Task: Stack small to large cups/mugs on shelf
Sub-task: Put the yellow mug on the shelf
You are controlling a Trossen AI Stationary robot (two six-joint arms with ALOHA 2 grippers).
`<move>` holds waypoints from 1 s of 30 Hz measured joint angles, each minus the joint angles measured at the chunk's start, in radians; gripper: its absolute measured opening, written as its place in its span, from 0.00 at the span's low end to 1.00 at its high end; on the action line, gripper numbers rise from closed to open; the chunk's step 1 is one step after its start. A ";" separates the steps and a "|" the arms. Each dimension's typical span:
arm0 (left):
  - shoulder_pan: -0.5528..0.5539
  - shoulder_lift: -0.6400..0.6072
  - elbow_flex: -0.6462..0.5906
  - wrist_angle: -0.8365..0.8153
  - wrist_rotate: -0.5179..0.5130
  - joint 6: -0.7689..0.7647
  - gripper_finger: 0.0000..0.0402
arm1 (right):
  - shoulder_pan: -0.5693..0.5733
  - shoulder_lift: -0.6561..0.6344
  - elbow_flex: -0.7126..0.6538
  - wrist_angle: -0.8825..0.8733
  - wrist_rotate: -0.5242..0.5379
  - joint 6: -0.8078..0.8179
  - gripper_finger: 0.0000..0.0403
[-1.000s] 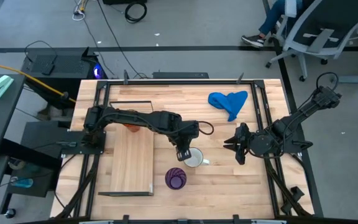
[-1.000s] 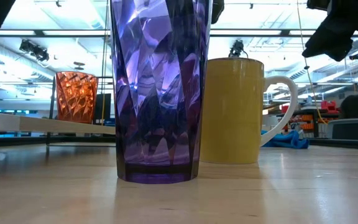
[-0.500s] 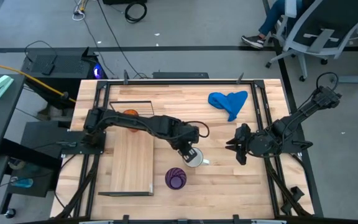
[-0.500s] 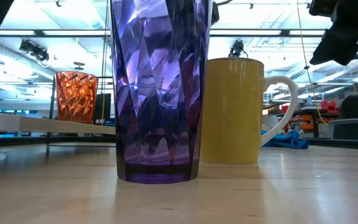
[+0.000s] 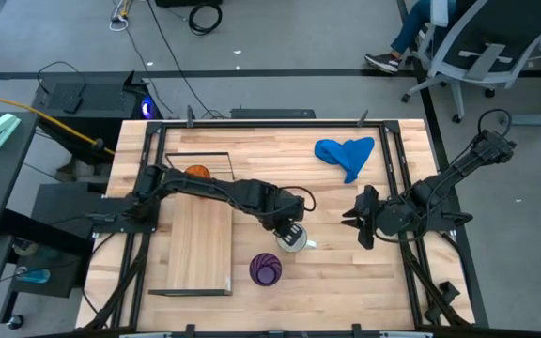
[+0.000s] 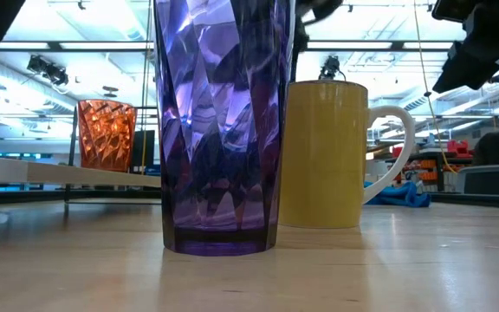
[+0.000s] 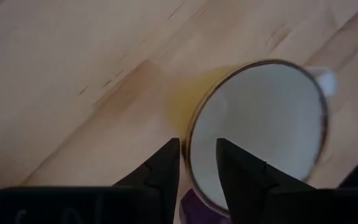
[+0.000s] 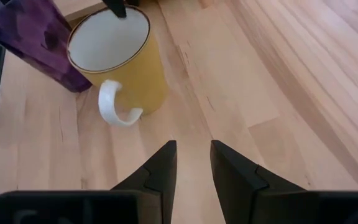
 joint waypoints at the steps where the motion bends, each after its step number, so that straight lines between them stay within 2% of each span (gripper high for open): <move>1: 0.000 0.009 0.000 -0.002 0.000 -0.008 0.28 | 0.000 0.000 0.000 0.000 0.000 -0.008 0.26; 12: -0.001 0.048 -0.001 0.021 0.021 -0.097 0.27 | 0.000 0.000 0.000 -0.008 -0.001 -0.056 0.26; 16: -0.001 0.048 -0.001 0.022 0.020 -0.112 0.21 | 0.001 0.000 0.000 -0.011 -0.003 -0.068 0.26; 22: -0.001 0.048 -0.001 0.032 0.020 -0.112 0.07 | 0.001 0.000 0.000 -0.011 -0.004 -0.068 0.26; 30: -0.001 0.041 0.026 0.029 0.023 -0.057 0.06 | 0.001 0.000 0.000 -0.011 -0.004 -0.068 0.26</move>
